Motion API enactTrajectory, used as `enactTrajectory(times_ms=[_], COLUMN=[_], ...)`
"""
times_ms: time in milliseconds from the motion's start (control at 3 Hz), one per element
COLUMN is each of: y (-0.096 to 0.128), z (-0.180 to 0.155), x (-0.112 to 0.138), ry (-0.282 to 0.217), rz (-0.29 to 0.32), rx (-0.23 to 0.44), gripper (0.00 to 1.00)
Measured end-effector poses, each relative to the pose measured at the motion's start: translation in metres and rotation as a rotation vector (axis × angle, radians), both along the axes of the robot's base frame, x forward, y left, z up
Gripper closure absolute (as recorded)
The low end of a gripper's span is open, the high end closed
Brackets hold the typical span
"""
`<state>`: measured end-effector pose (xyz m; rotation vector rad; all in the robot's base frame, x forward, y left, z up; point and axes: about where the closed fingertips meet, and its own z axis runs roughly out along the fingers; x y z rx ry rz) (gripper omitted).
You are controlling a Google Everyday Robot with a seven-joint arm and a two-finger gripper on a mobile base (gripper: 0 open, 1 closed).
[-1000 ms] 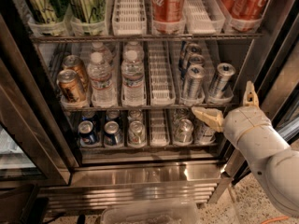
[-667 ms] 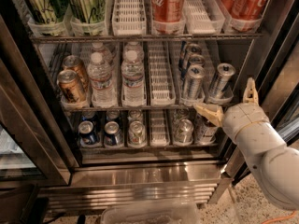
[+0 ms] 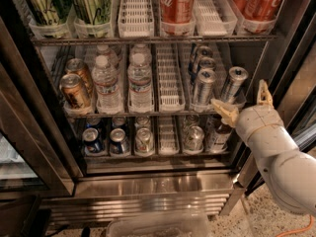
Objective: Pick redbull can from middle shelf of fridge
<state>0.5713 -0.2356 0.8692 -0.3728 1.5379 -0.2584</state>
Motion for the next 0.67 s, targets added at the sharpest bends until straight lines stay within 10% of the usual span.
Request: enactTrajectory(times_ms=[667], y=[-0.0090], z=[0.0008], x=[0.0074], ry=[-0.015], rz=[-0.030], rx=[0.016], gripper=[0.28])
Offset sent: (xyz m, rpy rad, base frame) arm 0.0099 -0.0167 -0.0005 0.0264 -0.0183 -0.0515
